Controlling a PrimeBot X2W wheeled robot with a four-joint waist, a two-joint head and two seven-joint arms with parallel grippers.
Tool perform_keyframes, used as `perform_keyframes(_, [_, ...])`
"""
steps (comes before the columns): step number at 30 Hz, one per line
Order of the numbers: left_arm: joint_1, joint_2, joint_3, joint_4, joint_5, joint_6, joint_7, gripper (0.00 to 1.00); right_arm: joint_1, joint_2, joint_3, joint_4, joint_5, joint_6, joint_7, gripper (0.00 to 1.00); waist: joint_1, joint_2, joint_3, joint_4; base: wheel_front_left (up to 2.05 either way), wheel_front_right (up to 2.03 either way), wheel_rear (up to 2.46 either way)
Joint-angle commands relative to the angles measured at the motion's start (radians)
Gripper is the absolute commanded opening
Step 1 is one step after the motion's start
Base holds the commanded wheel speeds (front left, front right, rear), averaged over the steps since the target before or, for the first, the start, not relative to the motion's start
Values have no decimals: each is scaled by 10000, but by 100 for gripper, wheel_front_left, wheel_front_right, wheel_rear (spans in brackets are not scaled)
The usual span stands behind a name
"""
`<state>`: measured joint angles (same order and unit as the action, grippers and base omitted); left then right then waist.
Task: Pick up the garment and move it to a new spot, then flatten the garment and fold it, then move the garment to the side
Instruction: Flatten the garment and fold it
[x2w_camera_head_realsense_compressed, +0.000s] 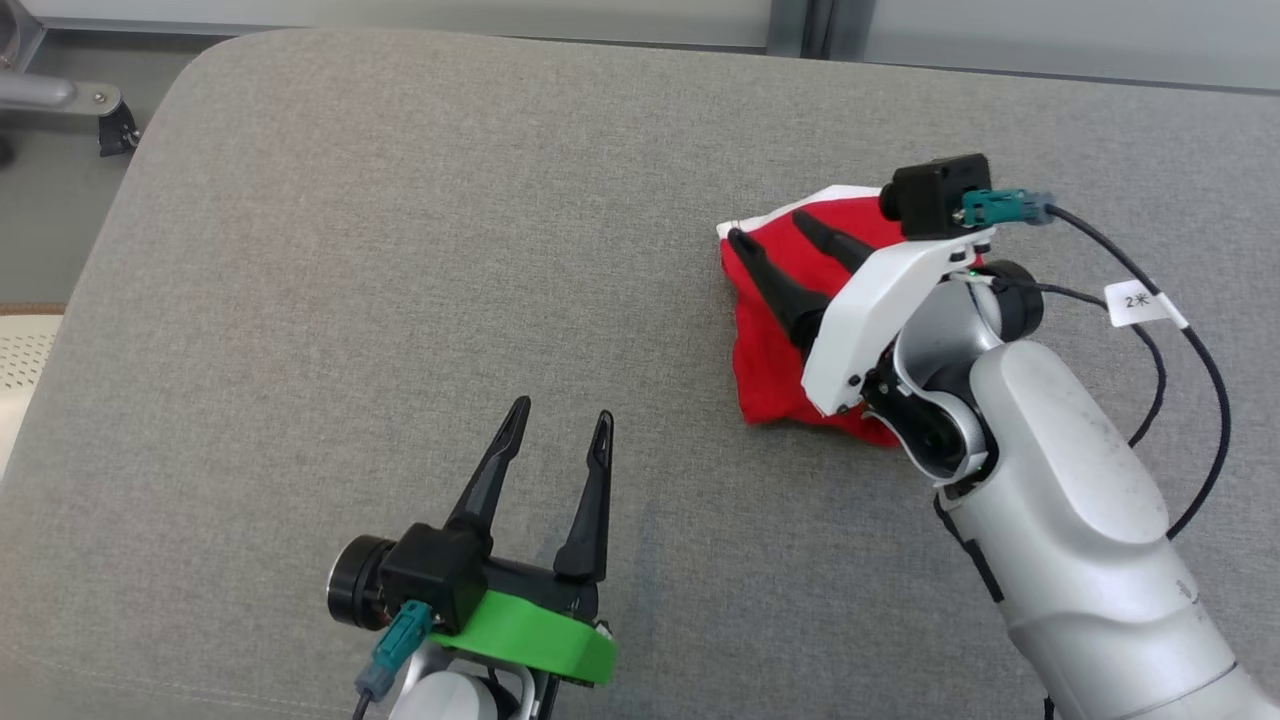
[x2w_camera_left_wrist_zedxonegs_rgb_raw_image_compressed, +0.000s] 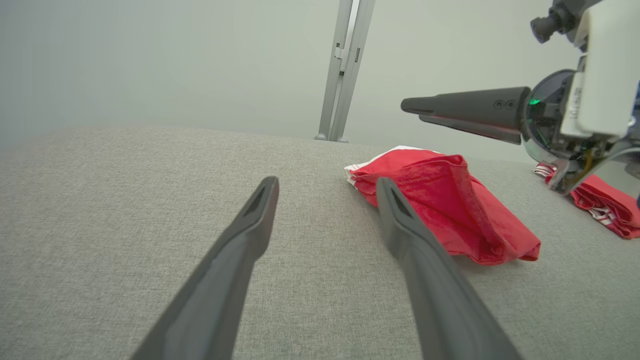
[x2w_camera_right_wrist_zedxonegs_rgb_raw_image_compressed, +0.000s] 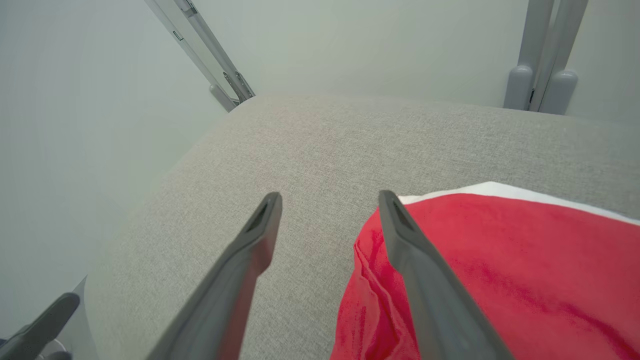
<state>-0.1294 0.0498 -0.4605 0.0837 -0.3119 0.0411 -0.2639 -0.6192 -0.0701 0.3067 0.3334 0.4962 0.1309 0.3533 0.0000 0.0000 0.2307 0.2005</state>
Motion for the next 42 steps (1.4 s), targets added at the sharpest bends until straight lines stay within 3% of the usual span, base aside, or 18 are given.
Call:
perform_keyframes(1, [25, 20, 6, 32, -62, 50, -1, 100, -101, -160, -113, -286, 120, -9, -364, 100, 0, 0, -106, -103, 0, 0, 0])
perform_keyframes(9, [192, 20, -60, 47, -103, 30, -1, 100, 593, -1712, -1616, -1010, 32, -6, -1748, 100, 0, 0, -434, -229, 0, 0, 0])
perform_keyframes(14, [426, 22, 104, -8, -50, 82, -1, 100, 1600, -2263, -2181, -900, -346, -6, -2674, 100, 0, 0, -732, -350, 0, 0, 0])
perform_keyframes(26, [1397, 22, 1701, -259, 450, 184, -1, 100, 4081, -1773, -1525, -561, -248, -6, -5846, 100, 0, 0, -1969, -1326, 0, 0, 0])
perform_keyframes(42, [2570, 22, 2686, -762, 1254, 144, -1, 100, 6633, -896, -1922, -1986, -1676, -6, -6179, 100, 0, 0, -2886, -1655, 0, 0, 0])
